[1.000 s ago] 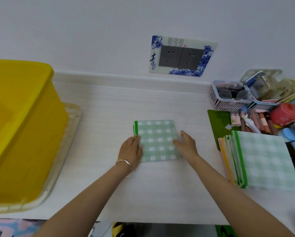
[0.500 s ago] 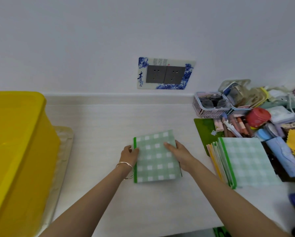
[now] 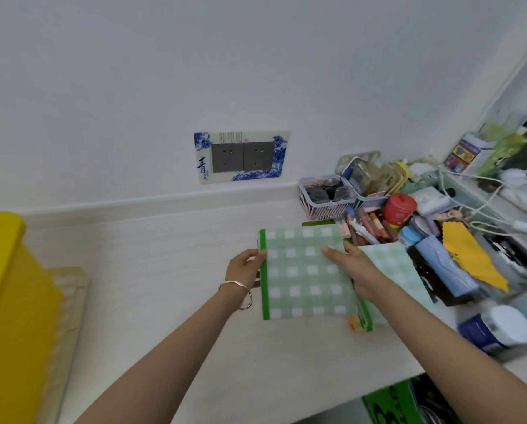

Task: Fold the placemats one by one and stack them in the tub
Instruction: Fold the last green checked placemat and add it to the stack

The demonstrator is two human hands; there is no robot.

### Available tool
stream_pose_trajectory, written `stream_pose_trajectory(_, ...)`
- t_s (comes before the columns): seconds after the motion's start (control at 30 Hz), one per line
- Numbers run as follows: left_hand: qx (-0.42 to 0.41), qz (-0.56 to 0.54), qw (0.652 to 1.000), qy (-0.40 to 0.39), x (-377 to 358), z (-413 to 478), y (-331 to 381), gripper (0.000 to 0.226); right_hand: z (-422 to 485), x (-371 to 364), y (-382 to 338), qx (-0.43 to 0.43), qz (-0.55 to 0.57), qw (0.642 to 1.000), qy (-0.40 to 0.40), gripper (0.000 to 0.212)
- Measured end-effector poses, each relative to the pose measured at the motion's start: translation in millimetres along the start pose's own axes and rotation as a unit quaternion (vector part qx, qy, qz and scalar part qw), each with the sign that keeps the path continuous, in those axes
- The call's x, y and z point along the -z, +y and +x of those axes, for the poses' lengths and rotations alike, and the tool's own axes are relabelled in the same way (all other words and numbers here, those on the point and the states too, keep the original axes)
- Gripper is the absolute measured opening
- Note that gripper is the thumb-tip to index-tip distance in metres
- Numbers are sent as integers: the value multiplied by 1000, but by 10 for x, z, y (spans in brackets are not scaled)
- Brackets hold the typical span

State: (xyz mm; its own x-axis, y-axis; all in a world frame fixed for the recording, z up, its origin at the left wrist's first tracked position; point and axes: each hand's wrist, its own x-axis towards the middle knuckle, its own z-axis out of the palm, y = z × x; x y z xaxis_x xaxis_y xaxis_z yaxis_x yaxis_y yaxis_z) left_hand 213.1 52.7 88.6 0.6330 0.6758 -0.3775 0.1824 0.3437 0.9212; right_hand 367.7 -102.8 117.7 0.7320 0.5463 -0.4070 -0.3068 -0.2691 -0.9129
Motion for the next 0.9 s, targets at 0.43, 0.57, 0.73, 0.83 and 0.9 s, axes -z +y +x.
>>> stream_pose_trajectory(0.43,39,9,999,-37,-1638,-57,-12,18,212,1698,-262,11,-85,996,31,28)
stream_pose_trajectory(0.57,62,23,998,7,-1889,4,-178,16,320,1894,-91,32,-118,991,53,35)
stream_pose_trajectory(0.73,91,44,994,43,-1990,70,-342,15,498,1971,132,41,-159,985,59,34)
stream_pose_trajectory(0.83,89,44,993,60,-1979,95,-367,13,584,1961,201,40,-169,983,57,40)
stream_pose_trajectory(0.9,91,70,992,61,-1965,105,-385,15,629,1967,240,31,-174,983,53,43)
